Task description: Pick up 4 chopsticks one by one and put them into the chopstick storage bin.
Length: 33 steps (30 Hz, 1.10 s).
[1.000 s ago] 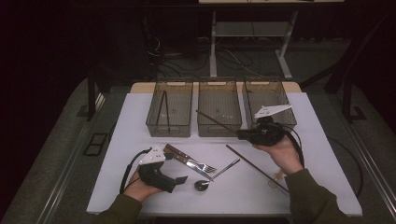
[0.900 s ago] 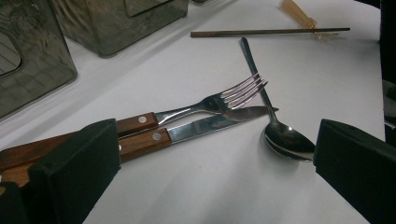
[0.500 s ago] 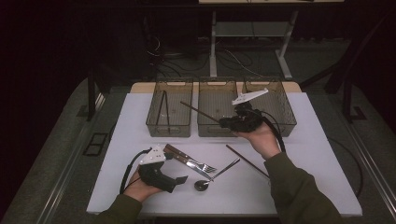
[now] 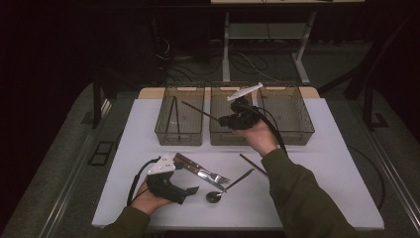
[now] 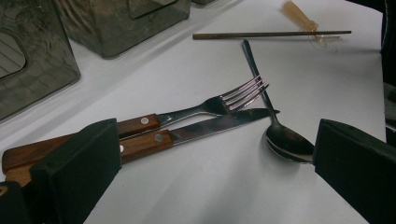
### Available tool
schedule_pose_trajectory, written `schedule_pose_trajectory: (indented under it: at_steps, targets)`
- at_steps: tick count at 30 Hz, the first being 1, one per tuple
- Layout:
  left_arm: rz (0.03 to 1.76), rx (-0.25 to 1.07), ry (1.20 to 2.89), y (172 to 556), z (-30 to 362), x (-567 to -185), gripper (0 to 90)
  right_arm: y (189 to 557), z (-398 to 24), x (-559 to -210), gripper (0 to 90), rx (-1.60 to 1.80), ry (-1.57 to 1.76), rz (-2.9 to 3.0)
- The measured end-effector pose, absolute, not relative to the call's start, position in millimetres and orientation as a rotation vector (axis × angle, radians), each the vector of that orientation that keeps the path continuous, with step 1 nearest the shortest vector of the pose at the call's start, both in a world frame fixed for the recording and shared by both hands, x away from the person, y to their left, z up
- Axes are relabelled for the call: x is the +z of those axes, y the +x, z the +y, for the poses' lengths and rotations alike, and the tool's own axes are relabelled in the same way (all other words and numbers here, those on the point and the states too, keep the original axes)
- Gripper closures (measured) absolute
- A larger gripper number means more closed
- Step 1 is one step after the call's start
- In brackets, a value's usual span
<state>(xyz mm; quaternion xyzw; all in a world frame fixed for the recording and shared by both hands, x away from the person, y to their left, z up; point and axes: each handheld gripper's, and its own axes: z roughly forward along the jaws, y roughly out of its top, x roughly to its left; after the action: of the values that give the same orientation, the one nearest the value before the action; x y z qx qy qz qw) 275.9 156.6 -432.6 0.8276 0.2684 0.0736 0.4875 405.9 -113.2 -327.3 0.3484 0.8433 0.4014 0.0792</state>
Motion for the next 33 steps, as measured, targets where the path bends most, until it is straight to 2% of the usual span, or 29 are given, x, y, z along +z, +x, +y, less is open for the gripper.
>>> schedule_pose_trajectory:
  at_steps: [33]
  targets:
    - [0.627, 0.171, 2.006, 277, 156, -432, 0.1, 492, -23, -347, 84.7, 1.04, 1.202, 2.463]
